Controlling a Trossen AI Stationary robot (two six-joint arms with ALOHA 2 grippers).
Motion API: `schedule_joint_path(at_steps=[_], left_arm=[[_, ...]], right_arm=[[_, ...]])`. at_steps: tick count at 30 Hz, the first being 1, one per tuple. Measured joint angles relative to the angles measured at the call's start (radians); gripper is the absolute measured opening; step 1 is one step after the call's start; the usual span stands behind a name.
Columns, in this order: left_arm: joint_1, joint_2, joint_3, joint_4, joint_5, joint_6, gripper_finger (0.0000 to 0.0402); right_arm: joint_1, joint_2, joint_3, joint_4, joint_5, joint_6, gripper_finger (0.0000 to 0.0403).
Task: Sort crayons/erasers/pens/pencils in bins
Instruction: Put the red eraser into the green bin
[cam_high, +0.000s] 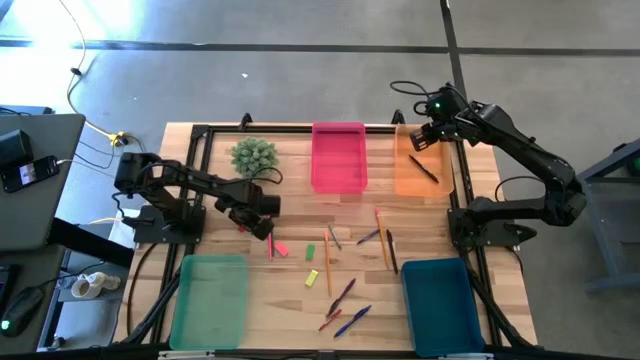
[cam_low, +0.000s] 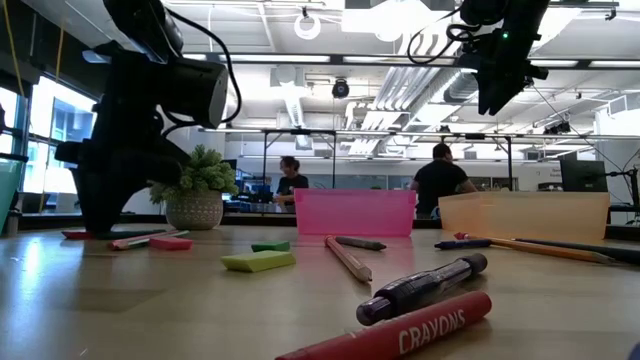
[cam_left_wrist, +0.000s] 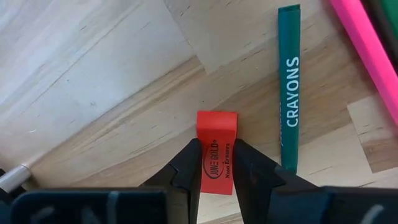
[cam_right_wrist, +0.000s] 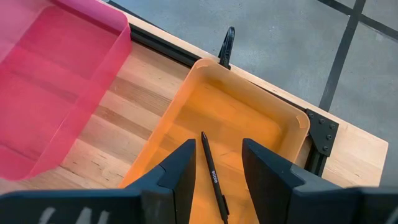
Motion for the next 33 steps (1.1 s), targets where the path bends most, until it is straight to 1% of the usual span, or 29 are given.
schedule_joint_path(at_steps=[1, 3, 6, 12, 18, 23, 27, 30, 33], left_arm=[[0.000, -0.010, -0.002, 0.002, 0.000, 0.000, 0.0067], [0.001, -0.028, -0.004, 0.000, -0.033, 0.000, 0.0066], [0.003, -0.063, -0.003, -0.002, -0.034, 0.000, 0.0063], [0.002, -0.164, -0.001, -0.006, 0.041, 0.000, 0.0061], [-0.034, -0.334, 0.001, -0.022, 0.144, -0.032, 0.0060], [-0.119, -0.495, 0.002, -0.052, 0.246, -0.130, 0.0060], [-0.222, -0.600, 0.003, -0.089, 0.308, -0.270, 0.0060], [-0.323, -0.651, 0.004, -0.089, 0.316, -0.399, 0.0060], [-0.440, -0.666, 0.004, -0.089, 0.307, -0.533, 0.0060]], right_arm=[[0.000, 0.000, 0.000, 0.000, 0.000, 0.000, 0.0121], [0.000, 0.000, 0.000, 0.000, 0.000, 0.000, 0.0121], [0.000, 0.000, 0.000, 0.000, 0.000, 0.000, 0.0121], [0.000, 0.000, 0.000, 0.000, 0.000, 0.000, 0.0121], [0.000, 0.000, 0.000, 0.001, 0.000, 0.001, 0.0121], [0.000, 0.000, 0.000, 0.001, -0.001, 0.011, 0.0121], [0.000, 0.000, 0.000, 0.001, -0.003, 0.024, 0.0121], [0.000, 0.000, 0.000, 0.003, -0.003, 0.041, 0.0121], [0.000, 0.000, 0.000, 0.004, -0.003, 0.049, 0.0121]])
